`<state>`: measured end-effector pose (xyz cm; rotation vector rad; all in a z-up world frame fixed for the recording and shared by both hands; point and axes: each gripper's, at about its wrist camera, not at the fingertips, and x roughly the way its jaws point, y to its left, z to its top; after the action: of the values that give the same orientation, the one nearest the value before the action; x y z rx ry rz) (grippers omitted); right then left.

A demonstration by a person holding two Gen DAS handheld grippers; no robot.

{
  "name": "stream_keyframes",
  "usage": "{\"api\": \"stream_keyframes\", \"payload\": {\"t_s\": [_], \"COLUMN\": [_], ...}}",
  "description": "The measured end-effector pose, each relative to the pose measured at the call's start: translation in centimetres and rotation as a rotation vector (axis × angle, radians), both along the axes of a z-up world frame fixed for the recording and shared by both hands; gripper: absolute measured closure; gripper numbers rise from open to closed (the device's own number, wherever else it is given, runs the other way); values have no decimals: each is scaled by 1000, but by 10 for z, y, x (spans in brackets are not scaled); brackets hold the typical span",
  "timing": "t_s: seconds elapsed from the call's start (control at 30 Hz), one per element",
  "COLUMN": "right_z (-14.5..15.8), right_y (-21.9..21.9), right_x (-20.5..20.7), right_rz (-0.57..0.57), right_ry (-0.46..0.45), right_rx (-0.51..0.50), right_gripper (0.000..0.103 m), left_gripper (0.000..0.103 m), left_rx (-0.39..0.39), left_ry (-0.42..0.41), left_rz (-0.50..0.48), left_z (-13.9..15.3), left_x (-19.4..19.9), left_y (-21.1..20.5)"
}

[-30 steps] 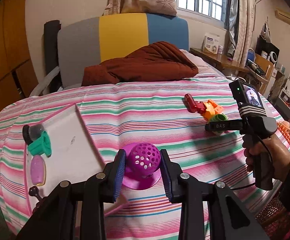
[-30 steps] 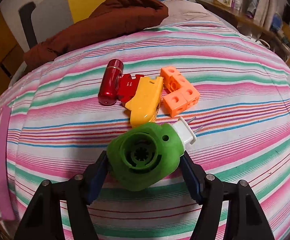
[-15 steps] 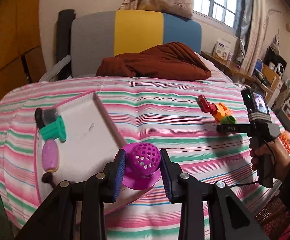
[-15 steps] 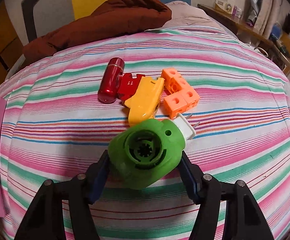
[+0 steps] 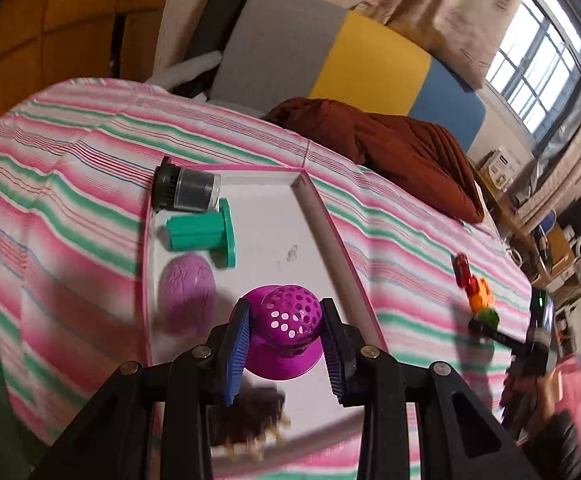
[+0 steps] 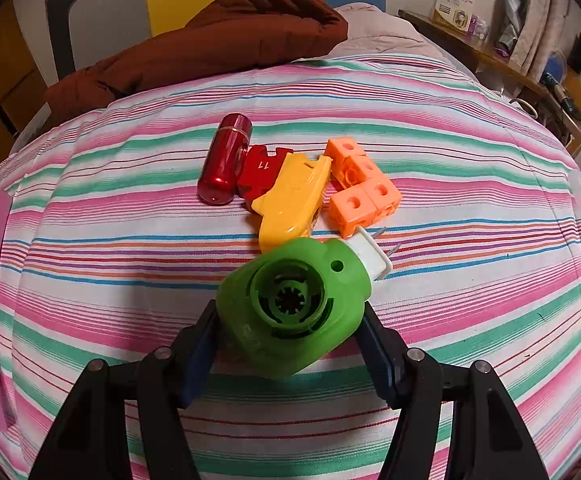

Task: Organize rigid objects
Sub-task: 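Carry the purple cup into the tray and open the left gripper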

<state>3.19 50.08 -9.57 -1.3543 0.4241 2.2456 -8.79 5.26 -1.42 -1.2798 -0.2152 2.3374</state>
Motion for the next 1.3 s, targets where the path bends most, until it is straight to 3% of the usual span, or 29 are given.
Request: {"api": "stream_keyframes", "payload": {"t_s": [0.27, 0.7, 0.97, 1.13, 1.3], "right_z": [0, -1, -1, 0, 0], "right_y": [0, 0, -2, -3, -5], "right_x": [1, 0, 0, 1, 0], "right_rz": [2, 6, 8, 12, 19], "right_ry": [-1, -4, -5, -6, -9], "right_rx": [-4, 0, 8, 17, 28], "right_gripper": [37, 37, 37, 37, 37], "left_gripper": [70, 67, 61, 61, 61], "left_rx": [-14, -255, -206, -212, -247], "left_ry": [-17, -66, 15, 114, 185], "left_rz": [-18, 35, 26, 31, -2], "left_z": [-10, -61, -29, 2, 10], "left_x": [-73, -147, -116, -68, -13], "left_y": [46, 72, 58, 47, 40]}}
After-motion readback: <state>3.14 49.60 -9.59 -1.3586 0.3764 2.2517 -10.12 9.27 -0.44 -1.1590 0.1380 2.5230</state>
